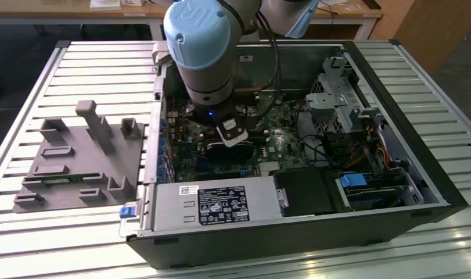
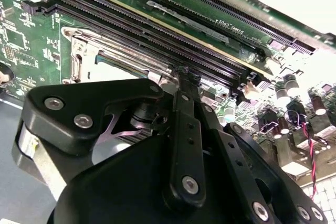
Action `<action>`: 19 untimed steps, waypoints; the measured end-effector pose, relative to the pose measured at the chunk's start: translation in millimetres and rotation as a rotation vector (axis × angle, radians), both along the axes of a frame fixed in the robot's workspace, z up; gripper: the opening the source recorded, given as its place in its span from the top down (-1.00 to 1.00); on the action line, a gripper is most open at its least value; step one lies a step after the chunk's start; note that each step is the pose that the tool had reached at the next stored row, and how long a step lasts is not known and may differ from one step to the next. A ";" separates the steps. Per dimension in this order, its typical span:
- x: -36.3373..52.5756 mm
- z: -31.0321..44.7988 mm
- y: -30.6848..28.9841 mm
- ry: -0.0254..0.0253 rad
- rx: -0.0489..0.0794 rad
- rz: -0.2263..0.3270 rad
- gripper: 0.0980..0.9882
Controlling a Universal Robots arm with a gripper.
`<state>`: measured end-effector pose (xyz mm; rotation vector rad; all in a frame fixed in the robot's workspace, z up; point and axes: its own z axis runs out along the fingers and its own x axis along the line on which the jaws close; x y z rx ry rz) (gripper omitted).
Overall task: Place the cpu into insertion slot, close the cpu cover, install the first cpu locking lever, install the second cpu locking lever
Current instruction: 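Install the second cpu locking lever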
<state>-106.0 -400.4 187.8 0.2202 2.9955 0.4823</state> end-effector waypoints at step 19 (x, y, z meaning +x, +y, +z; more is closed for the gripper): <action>-1.2 5.2 0.0 -0.0007 -0.010 0.000 0.98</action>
